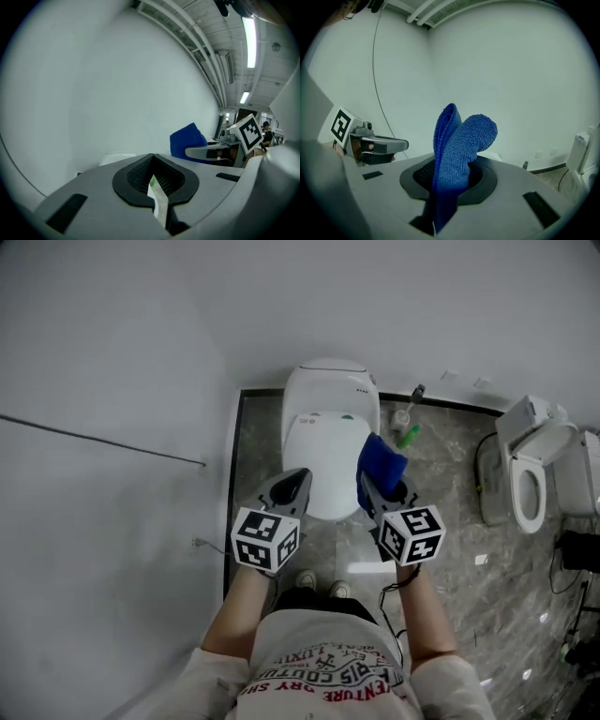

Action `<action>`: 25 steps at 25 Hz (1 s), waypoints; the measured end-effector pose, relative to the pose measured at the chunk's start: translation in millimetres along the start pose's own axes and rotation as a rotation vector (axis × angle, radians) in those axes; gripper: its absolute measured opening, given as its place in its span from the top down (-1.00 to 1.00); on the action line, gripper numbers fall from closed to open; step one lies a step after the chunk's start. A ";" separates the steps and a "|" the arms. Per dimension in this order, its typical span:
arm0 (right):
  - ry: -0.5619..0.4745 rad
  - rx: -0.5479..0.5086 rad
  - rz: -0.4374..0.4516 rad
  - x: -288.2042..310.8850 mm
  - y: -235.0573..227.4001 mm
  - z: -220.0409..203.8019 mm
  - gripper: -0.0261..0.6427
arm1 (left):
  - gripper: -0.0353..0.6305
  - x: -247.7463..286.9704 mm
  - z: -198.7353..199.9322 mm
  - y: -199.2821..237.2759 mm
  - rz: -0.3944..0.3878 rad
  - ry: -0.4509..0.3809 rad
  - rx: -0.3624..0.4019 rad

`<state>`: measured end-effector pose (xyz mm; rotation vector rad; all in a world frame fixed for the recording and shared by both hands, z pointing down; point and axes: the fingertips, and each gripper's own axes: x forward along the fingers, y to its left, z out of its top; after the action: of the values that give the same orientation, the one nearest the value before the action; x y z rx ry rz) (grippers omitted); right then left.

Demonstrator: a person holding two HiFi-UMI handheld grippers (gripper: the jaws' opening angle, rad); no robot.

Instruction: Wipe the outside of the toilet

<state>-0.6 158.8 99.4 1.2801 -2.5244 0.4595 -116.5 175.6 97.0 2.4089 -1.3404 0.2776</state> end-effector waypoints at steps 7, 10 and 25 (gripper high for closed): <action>-0.126 -0.059 -0.049 -46.5 20.9 91.1 0.71 | 0.88 -48.6 106.9 -18.5 0.013 -0.154 0.145; -0.155 -0.075 -0.053 -55.8 33.7 109.7 0.71 | 0.88 -74.7 134.3 -19.2 0.036 -0.219 0.176; -0.167 -0.176 -0.057 -75.9 59.5 126.2 0.71 | 0.88 -119.2 157.6 -24.0 0.082 -0.295 0.194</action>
<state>-18.0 197.1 -53.7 1.3686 -2.5863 0.1195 -160.2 215.2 -93.2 2.6388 -1.6084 0.0761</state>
